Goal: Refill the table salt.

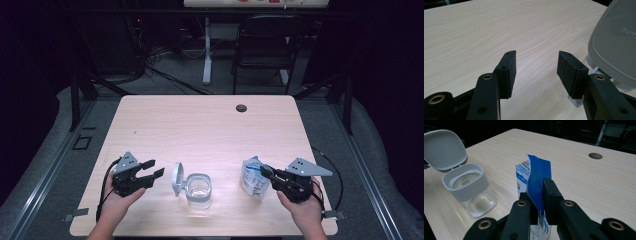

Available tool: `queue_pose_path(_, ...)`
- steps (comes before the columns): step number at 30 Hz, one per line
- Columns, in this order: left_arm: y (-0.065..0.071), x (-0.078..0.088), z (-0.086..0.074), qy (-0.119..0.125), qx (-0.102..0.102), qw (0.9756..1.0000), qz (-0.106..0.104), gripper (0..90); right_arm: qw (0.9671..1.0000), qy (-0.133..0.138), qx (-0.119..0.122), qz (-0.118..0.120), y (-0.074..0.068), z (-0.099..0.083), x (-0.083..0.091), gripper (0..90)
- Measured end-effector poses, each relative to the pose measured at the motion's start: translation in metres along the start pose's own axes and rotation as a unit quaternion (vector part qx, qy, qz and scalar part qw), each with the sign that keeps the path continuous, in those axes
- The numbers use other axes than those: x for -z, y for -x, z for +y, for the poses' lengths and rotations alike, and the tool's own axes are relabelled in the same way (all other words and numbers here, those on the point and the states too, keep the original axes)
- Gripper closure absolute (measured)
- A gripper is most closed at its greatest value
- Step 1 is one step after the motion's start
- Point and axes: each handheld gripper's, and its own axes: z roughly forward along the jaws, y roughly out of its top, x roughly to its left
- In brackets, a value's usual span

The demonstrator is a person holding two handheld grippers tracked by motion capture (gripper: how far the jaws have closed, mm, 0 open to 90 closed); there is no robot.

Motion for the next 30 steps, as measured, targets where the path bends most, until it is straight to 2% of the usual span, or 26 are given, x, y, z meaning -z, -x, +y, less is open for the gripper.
queue_pose_path(9, 0.0, 0.0, 0.0, -0.001, 0.0, 1.0, 0.0, 50.3, 0.9999, -0.007, -0.008, 0.001, 0.001, -0.003, -0.003, 77.5)
queue_pose_path(18, 0.0, 0.0, 0.0, -0.006, -0.002, 1.0, 0.001, 50.2, 0.9997, -0.006, -0.023, -0.001, 0.004, -0.005, -0.005, 57.6)
queue_pose_path(26, 0.0, 0.0, 0.0, -0.006, -0.002, 1.0, 0.0, 50.2, 0.9993, -0.001, -0.038, 0.0, 0.007, -0.01, -0.01, 47.6)
queue_pose_path(30, 0.0, 0.0, 0.0, -0.001, 0.001, 1.0, 0.001, 50.2, 0.999, -0.002, -0.044, 0.003, 0.009, -0.012, -0.012, 46.0)
